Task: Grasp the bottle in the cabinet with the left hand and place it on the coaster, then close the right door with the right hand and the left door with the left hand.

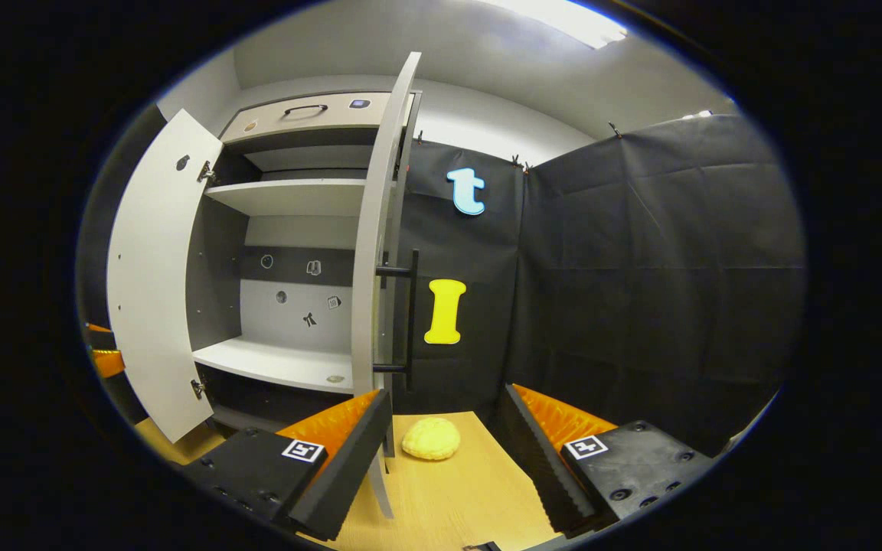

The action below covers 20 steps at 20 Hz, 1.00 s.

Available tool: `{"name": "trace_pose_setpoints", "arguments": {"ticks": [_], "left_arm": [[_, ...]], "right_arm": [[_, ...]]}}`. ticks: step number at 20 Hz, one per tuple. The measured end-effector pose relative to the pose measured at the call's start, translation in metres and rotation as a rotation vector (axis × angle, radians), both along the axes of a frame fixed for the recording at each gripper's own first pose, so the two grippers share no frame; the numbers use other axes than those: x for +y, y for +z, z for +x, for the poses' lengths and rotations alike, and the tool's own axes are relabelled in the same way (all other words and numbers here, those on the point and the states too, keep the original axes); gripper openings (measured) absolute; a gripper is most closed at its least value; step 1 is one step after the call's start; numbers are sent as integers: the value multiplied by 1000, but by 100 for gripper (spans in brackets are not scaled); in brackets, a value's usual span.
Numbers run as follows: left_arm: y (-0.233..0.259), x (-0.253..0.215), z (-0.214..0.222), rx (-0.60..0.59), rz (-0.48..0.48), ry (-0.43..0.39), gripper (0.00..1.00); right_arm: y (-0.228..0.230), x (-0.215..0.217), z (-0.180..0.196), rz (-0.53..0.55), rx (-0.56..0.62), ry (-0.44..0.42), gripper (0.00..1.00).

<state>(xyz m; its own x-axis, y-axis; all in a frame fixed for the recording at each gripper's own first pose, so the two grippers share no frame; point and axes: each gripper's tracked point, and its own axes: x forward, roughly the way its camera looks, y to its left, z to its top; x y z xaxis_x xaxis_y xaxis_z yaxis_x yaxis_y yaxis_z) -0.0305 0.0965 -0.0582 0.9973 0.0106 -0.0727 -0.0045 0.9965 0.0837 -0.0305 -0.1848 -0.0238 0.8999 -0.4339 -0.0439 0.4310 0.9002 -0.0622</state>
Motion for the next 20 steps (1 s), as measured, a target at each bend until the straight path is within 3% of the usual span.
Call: {"name": "trace_pose_setpoints", "arguments": {"ticks": [3,8,12,13,20], "left_arm": [[11,41,-11,-3,-38,104,96],[13,95,-31,10,-17,282,96],[20,102,-36,-19,-71,326,93],[21,103,-37,-18,-73,330,96],[18,102,-32,0,-63,358,96]], "right_arm": [[-4,-6,15,3,9,33,98],[-8,-11,43,48,-6,125,98],[-10,-1,53,108,-10,224,95],[-11,1,54,117,-9,243,95],[-13,41,72,134,1,430,95]]}}
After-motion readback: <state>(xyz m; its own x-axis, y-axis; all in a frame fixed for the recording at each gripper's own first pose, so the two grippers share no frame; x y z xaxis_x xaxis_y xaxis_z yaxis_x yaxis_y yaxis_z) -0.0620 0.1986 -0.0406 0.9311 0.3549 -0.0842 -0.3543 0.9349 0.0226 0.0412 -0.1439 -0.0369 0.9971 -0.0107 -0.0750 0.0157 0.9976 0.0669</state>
